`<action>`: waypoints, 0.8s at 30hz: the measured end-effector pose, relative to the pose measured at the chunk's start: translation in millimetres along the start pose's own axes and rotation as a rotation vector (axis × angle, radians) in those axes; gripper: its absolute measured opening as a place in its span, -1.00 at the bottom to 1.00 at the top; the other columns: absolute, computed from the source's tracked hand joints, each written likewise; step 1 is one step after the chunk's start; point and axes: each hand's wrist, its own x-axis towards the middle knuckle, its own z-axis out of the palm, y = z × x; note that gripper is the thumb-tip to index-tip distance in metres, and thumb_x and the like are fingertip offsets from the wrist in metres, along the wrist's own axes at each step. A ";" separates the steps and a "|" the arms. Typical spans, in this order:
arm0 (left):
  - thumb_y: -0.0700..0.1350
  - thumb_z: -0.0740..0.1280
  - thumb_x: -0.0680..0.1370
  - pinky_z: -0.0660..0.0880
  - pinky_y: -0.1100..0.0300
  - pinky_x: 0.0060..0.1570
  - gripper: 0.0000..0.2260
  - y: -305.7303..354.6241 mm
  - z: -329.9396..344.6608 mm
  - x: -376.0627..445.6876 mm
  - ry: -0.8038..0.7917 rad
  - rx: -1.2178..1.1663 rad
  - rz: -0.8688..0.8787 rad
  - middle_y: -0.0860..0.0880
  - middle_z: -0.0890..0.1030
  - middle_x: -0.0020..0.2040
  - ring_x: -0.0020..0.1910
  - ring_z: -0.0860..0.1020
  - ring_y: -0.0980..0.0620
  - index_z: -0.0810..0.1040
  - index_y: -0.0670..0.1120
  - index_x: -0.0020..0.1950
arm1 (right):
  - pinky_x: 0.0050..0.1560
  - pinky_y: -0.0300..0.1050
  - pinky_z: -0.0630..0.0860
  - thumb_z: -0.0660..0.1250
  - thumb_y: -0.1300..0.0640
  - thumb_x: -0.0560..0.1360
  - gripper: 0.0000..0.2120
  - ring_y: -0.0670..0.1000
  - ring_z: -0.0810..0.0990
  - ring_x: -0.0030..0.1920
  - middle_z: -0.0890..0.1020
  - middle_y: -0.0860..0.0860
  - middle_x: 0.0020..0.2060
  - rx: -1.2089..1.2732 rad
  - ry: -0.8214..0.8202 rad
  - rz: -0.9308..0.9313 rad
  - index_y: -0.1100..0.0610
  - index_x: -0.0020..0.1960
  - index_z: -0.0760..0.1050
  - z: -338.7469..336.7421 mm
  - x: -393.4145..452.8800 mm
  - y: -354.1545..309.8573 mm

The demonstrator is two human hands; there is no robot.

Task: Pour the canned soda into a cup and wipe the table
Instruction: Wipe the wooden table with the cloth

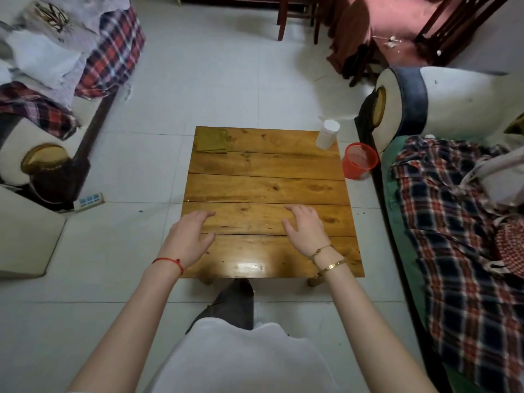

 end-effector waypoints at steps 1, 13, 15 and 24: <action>-0.02 0.33 0.58 0.42 0.01 0.36 -0.56 -1.6 -0.4 7.8 -0.003 -0.001 -0.004 -0.02 0.49 0.38 0.36 0.46 -0.03 0.40 -0.01 0.45 | 0.42 0.03 0.25 0.14 0.00 0.62 -0.58 0.08 0.27 0.42 0.43 0.04 0.37 -0.002 -0.009 -0.006 0.10 0.44 0.33 -0.8 9.4 -0.6; -0.04 0.32 0.58 0.44 0.04 0.32 -0.57 -23.1 -31.7 135.3 -0.001 -0.055 -0.053 -0.04 0.52 0.35 0.31 0.50 -0.05 0.41 -0.03 0.45 | 0.34 -0.05 0.32 0.18 0.05 0.61 -0.65 0.11 0.40 0.32 0.53 0.08 0.26 0.082 -0.018 -0.025 0.15 0.35 0.43 -10.1 151.6 -32.6; -0.06 0.33 0.58 0.49 0.08 0.25 -0.60 -27.8 -36.9 160.6 0.016 -0.116 -0.090 -0.02 0.55 0.29 0.23 0.54 -0.02 0.44 -0.03 0.42 | 0.21 -0.14 0.38 0.19 0.08 0.61 -0.69 0.08 0.50 0.20 0.58 0.10 0.17 0.174 -0.011 0.014 0.17 0.29 0.49 -11.5 178.5 -41.6; -0.15 0.29 0.58 0.50 0.19 0.11 -0.76 -67.7 -31.1 280.8 0.094 -0.404 -0.396 -0.02 0.62 -0.04 -0.10 0.56 0.03 0.60 -0.13 0.22 | 0.03 -0.02 0.55 0.21 0.05 0.59 -0.77 0.13 0.64 -0.05 0.68 0.09 -0.10 0.398 -0.075 0.247 0.15 0.02 0.57 6.3 307.3 -55.1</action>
